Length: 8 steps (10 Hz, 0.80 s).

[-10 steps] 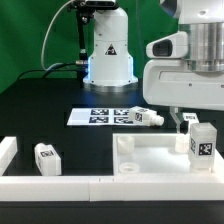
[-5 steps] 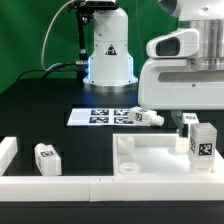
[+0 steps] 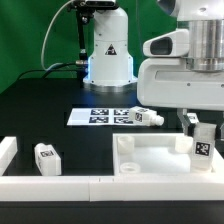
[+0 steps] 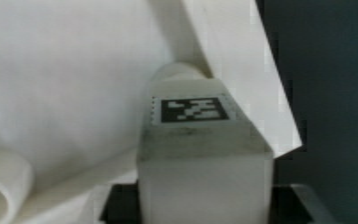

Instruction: Assemble one leg

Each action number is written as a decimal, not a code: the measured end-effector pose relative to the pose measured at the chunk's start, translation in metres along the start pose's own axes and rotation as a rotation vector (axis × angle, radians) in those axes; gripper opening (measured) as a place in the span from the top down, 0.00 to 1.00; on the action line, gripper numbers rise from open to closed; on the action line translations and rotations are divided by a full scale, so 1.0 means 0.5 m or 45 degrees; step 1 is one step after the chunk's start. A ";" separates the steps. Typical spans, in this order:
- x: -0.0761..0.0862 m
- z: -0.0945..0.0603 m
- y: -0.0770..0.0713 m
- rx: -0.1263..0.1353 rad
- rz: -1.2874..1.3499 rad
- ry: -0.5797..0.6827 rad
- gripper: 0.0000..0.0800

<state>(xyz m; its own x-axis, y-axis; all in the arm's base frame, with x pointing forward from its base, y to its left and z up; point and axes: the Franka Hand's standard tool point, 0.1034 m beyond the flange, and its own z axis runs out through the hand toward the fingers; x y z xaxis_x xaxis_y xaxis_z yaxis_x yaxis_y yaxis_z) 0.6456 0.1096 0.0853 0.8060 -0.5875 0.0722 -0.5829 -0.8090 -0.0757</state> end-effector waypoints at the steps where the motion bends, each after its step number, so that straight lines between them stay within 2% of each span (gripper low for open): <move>1: -0.003 -0.001 0.002 -0.020 0.199 0.011 0.64; 2: -0.002 0.002 0.006 -0.019 0.417 0.005 0.64; 5: -0.003 0.003 0.016 0.026 1.079 -0.033 0.64; 6: -0.002 0.003 0.018 0.032 1.181 -0.038 0.64; 8: -0.002 0.003 0.018 0.031 1.177 -0.036 0.64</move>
Offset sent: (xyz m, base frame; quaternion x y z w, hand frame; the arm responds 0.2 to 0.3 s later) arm -0.0028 0.0120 -0.0072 0.0677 -0.0237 0.4800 0.8743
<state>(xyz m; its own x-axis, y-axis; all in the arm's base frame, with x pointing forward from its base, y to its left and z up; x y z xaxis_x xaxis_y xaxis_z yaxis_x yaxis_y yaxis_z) 0.6396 0.1028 0.0831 0.0240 -0.9984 -0.0517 -0.9935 -0.0180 -0.1122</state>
